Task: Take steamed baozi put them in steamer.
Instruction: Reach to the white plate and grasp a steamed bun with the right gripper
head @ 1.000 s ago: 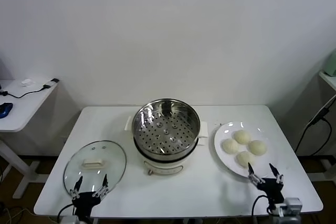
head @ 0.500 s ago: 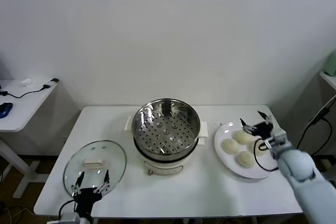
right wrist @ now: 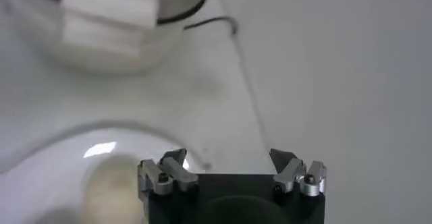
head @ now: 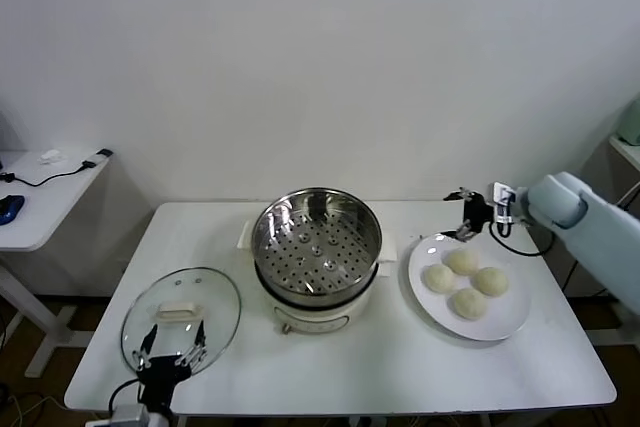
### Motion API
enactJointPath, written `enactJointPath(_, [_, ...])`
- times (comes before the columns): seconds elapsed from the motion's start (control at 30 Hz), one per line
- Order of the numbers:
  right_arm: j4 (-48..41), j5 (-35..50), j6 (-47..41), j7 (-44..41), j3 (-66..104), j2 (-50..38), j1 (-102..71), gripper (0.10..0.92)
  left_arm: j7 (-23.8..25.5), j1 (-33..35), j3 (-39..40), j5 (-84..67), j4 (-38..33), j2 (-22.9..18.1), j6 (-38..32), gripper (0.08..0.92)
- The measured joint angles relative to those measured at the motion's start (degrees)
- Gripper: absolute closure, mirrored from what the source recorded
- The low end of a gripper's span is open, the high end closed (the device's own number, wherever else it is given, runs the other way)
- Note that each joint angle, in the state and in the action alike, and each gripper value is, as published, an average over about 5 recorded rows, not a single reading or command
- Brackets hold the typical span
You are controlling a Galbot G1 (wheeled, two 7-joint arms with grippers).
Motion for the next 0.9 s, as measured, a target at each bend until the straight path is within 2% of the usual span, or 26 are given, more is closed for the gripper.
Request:
enactJointPath(0.33, [-8.2, -1.19, 0.11, -6.02, -9.85, 3.78, 4.37, 0.203, 0.01, -0.35, -0.11, -0.14, 0.21, -0.37, -0.28, 0.177])
enactJointPath(0.9, [-23.46, -4.84, 4.08, -7.39, -6.78, 14.38, 0.3, 0.203, -0.02, -0.39, -0.14, 0.92, 1.45, -1.25, -1.38, 0.177])
